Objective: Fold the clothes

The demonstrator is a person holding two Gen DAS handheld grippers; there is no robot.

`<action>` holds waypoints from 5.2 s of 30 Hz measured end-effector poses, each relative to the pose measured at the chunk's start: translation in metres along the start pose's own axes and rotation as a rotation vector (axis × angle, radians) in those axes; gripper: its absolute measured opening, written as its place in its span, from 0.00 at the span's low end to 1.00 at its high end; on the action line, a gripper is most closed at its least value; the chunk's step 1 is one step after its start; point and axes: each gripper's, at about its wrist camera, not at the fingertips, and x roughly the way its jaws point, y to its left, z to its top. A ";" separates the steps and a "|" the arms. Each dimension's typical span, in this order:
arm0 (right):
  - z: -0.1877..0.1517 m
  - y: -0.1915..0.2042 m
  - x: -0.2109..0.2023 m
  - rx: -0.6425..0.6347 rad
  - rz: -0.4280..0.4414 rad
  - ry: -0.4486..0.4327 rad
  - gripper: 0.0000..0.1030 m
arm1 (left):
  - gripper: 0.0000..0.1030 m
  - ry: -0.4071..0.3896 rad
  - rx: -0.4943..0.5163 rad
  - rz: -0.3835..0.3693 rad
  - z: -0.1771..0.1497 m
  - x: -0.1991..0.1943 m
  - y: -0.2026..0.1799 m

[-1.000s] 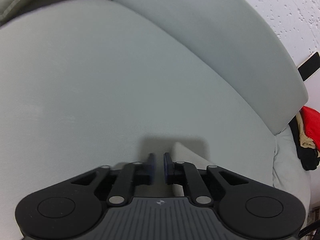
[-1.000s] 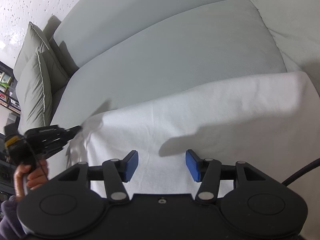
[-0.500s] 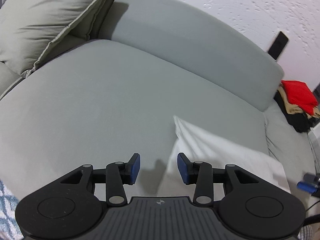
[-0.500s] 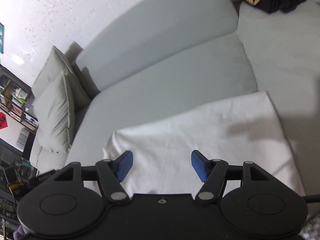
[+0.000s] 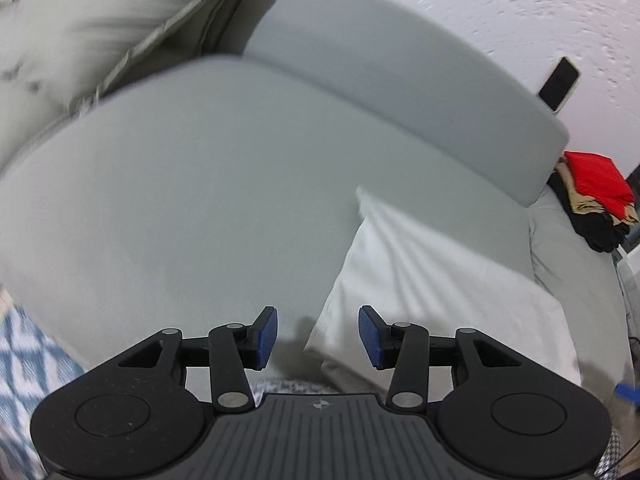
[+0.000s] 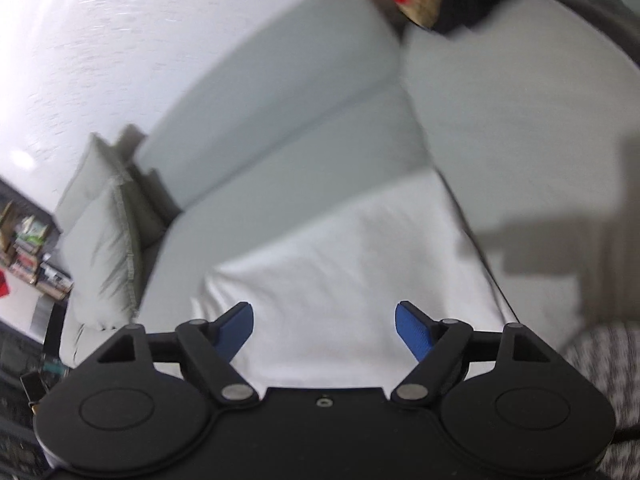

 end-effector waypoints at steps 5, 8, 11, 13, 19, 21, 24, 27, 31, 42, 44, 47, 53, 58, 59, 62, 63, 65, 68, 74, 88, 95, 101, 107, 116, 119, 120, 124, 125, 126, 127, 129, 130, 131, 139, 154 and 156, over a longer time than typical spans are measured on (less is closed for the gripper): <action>-0.012 -0.022 0.013 0.059 -0.009 0.024 0.72 | 0.40 0.070 -0.032 0.006 0.001 0.039 0.007; -0.014 -0.023 0.017 0.055 -0.012 0.024 0.72 | 0.39 0.076 -0.050 -0.006 0.002 0.048 0.008; -0.017 -0.026 0.019 0.050 -0.018 0.026 0.72 | 0.24 0.091 -0.052 -0.065 0.003 0.047 0.004; -0.018 -0.029 0.022 0.055 -0.024 0.030 0.72 | 0.09 0.097 -0.036 -0.055 0.000 0.046 0.000; -0.019 -0.033 0.024 0.044 -0.053 0.025 0.72 | 0.03 0.036 0.052 0.106 -0.009 0.023 -0.023; -0.018 -0.037 0.028 0.034 -0.084 0.019 0.72 | 0.04 0.067 0.115 0.167 -0.012 0.026 -0.032; -0.016 -0.043 0.032 0.034 -0.129 0.015 0.72 | 0.11 0.097 0.211 0.238 -0.016 0.032 -0.045; -0.017 -0.047 0.028 0.026 -0.148 -0.011 0.72 | 0.26 0.054 0.265 0.280 -0.018 0.021 -0.054; -0.013 -0.055 0.021 0.019 -0.168 -0.097 0.62 | 0.25 -0.072 0.344 0.312 -0.017 0.002 -0.071; 0.067 -0.097 0.076 0.149 -0.092 0.003 0.56 | 0.28 0.062 0.524 0.144 -0.021 0.079 -0.122; 0.074 -0.103 0.088 0.144 -0.073 0.078 0.55 | 0.29 0.045 0.548 0.127 -0.028 0.084 -0.116; 0.081 -0.112 0.100 0.153 -0.005 0.140 0.52 | 0.29 0.019 0.523 0.090 -0.031 0.084 -0.107; 0.081 -0.128 0.112 0.260 0.255 0.149 0.45 | 0.29 0.010 0.499 0.084 -0.033 0.083 -0.107; 0.070 -0.122 0.114 0.241 0.301 0.125 0.48 | 0.29 0.015 0.466 0.066 -0.029 0.085 -0.102; 0.068 -0.117 0.114 0.209 0.278 0.128 0.49 | 0.29 0.017 0.461 0.063 -0.029 0.086 -0.101; 0.063 -0.106 0.117 0.168 0.266 0.142 0.52 | 0.29 0.019 0.451 0.057 -0.027 0.087 -0.100; 0.062 -0.104 0.118 0.160 0.258 0.148 0.52 | 0.29 0.019 0.449 0.056 -0.027 0.087 -0.100; 0.061 -0.102 0.117 0.144 0.160 0.122 0.52 | 0.29 0.019 0.446 0.055 -0.028 0.087 -0.099; 0.061 -0.113 0.114 0.186 0.119 0.074 0.49 | 0.29 0.019 0.445 0.053 -0.028 0.087 -0.099; 0.063 -0.139 0.133 0.367 0.317 0.048 0.49 | 0.29 0.023 0.434 0.043 -0.027 0.087 -0.097; 0.073 -0.134 0.165 0.429 0.184 -0.037 0.39 | 0.30 0.027 0.418 0.028 -0.027 0.088 -0.094; 0.083 -0.153 0.179 0.583 0.284 0.000 0.55 | 0.30 0.027 0.410 0.023 -0.027 0.089 -0.094; 0.074 -0.160 0.171 0.643 0.291 -0.208 0.16 | 0.30 0.029 0.406 0.020 -0.027 0.089 -0.093; 0.071 -0.171 0.150 0.732 0.327 -0.314 0.16 | 0.30 0.028 0.401 0.016 -0.027 0.089 -0.091; 0.064 -0.171 0.094 0.612 0.113 -0.444 0.17 | 0.30 0.024 0.401 0.019 -0.028 0.089 -0.092; 0.062 -0.164 0.068 0.530 0.024 -0.504 0.19 | 0.30 0.022 0.401 0.020 -0.028 0.089 -0.092; 0.061 -0.158 0.064 0.481 0.005 -0.490 0.19 | 0.30 0.022 0.401 0.019 -0.028 0.089 -0.092; 0.053 -0.111 0.091 0.194 0.005 -0.266 0.19 | 0.30 0.020 0.399 0.020 -0.029 0.089 -0.093; 0.048 -0.099 0.104 0.116 -0.001 -0.197 0.21 | 0.30 0.019 0.400 0.021 -0.029 0.089 -0.092; 0.043 -0.089 0.117 0.048 -0.016 -0.129 0.21 | 0.30 0.019 0.401 0.022 -0.029 0.088 -0.092; 0.040 -0.085 0.128 0.010 -0.061 -0.078 0.21 | 0.30 0.019 0.403 0.022 -0.029 0.088 -0.092; 0.034 -0.088 0.141 -0.020 -0.197 -0.040 0.09 | 0.31 0.019 0.405 0.022 -0.029 0.088 -0.092; 0.034 -0.093 0.137 -0.018 -0.279 -0.074 0.00 | 0.31 0.018 0.407 0.023 -0.030 0.088 -0.092; 0.035 -0.098 0.128 -0.008 -0.339 -0.117 0.00 | 0.31 0.017 0.409 0.023 -0.030 0.088 -0.092; 0.023 -0.078 0.068 -0.058 -0.386 -0.231 0.14 | 0.31 0.012 0.400 0.020 -0.030 0.087 -0.091; -0.035 -0.070 0.049 -0.174 -0.476 -0.006 0.23 | 0.30 0.062 0.537 0.139 -0.079 0.017 -0.086; -0.035 -0.064 0.037 -0.189 -0.423 -0.035 0.30 | 0.30 0.031 0.497 0.111 -0.079 0.000 -0.077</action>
